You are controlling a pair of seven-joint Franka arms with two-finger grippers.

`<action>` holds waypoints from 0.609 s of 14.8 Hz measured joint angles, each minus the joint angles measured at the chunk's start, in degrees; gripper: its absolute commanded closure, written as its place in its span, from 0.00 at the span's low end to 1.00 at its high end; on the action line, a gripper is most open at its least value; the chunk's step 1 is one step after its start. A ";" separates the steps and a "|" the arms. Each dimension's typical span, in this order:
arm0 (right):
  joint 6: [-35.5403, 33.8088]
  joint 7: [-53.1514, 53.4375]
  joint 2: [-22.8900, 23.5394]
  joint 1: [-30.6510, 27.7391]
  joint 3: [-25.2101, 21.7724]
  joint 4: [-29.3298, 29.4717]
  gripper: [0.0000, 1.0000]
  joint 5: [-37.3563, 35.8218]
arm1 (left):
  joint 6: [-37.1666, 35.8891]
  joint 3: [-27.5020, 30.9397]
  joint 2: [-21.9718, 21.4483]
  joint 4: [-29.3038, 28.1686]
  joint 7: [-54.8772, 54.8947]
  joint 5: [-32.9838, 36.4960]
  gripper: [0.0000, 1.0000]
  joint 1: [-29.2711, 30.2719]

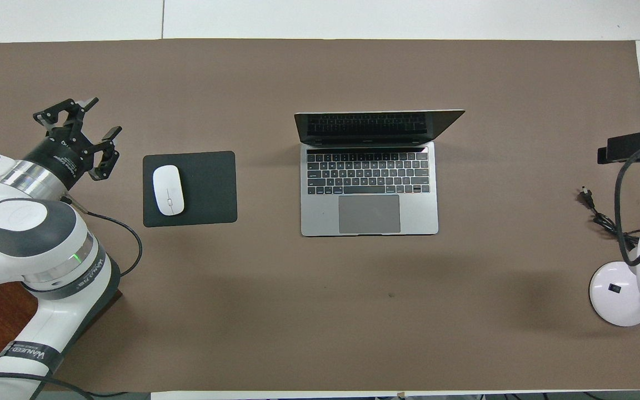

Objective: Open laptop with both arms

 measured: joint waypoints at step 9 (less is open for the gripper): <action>-2.68 0.01 2.23 -2.07 0.00 4.42 0.00 0.00 | -7.79 -0.10 0.41 2.38 0.86 12.68 0.00 6.38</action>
